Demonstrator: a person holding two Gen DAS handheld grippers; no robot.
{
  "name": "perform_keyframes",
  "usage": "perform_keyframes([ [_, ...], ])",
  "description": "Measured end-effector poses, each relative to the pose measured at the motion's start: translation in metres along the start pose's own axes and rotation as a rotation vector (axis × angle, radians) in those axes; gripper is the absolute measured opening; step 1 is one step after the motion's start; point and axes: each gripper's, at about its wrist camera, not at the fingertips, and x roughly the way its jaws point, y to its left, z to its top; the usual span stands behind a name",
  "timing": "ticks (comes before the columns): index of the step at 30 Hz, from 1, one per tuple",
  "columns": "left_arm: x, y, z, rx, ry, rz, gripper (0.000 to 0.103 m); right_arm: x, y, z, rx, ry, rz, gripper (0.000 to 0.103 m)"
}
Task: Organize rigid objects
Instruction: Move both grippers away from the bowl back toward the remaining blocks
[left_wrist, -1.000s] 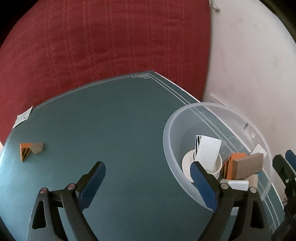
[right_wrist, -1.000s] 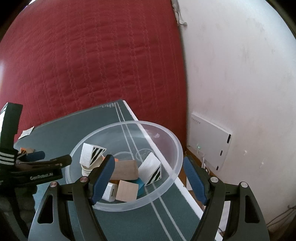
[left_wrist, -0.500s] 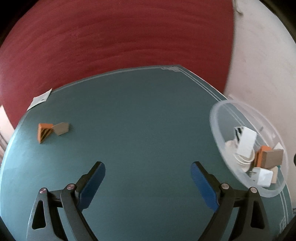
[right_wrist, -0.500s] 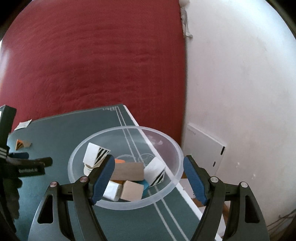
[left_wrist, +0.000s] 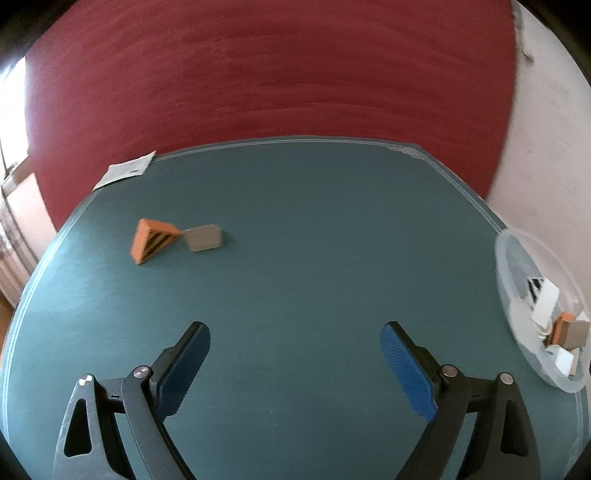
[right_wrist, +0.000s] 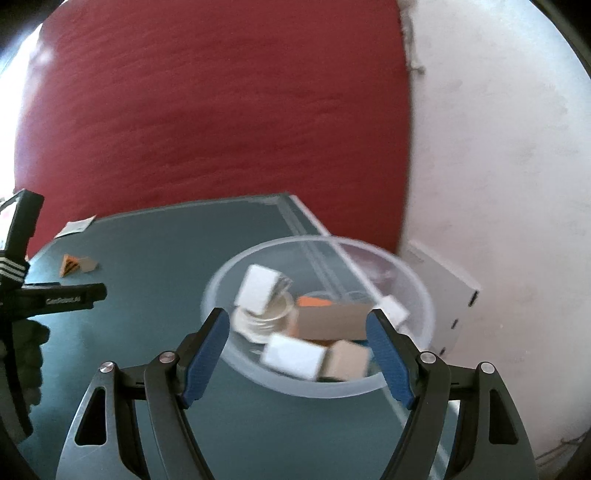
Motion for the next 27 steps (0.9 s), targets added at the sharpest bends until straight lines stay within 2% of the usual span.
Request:
perform_keyframes([
  [9,0.004,0.053,0.005,-0.083,0.001,0.068,0.096,0.016,0.025,0.008,0.014,0.09,0.159,0.077],
  [19,0.017,0.112,0.017,-0.147,0.008,0.156,0.096,0.043,0.037,0.004,0.0,0.183,0.26,0.077],
  [27,0.038,0.143,0.032,-0.156,0.022,0.215,0.096,0.057,0.074,-0.003,-0.017,0.222,0.302,0.077],
])
